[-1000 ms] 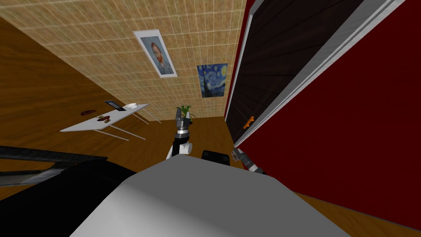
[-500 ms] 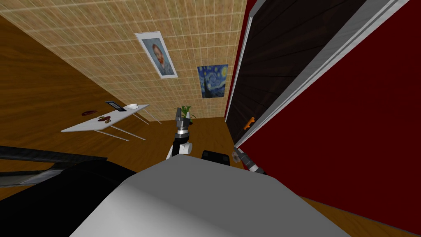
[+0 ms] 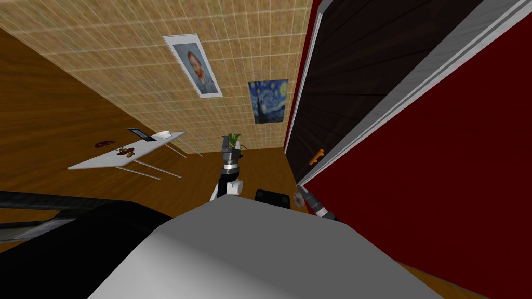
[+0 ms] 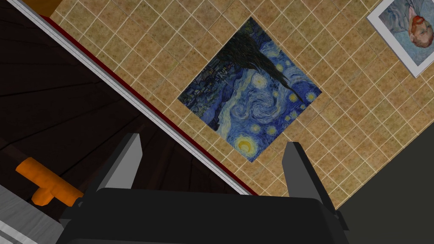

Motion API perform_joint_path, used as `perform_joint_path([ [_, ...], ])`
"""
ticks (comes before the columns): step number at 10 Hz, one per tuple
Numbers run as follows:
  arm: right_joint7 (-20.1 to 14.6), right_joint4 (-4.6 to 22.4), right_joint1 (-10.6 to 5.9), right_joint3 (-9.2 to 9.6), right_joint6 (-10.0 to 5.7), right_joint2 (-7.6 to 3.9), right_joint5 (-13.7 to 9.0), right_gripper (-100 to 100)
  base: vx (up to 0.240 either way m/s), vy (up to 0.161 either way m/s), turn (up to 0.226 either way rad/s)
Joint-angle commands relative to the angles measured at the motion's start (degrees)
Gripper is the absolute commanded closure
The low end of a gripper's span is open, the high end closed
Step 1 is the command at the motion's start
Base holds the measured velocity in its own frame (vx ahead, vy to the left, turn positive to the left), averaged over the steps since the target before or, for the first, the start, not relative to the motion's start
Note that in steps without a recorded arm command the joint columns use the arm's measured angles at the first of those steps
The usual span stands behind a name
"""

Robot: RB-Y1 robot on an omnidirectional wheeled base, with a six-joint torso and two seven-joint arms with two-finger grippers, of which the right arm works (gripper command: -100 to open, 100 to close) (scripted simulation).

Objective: Push the door open

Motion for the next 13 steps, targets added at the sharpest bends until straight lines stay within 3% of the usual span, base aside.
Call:
perform_joint_path([
  [1, -0.06, 0.23, -0.09, -0.13, -0.13, -0.05, -0.39, -100, 0.018, 0.008, 0.013],
  [13, -0.18, 0.50, -0.22, -0.27, -0.24, -0.10, -0.97, -100, 0.004, 0.000, -0.005],
])
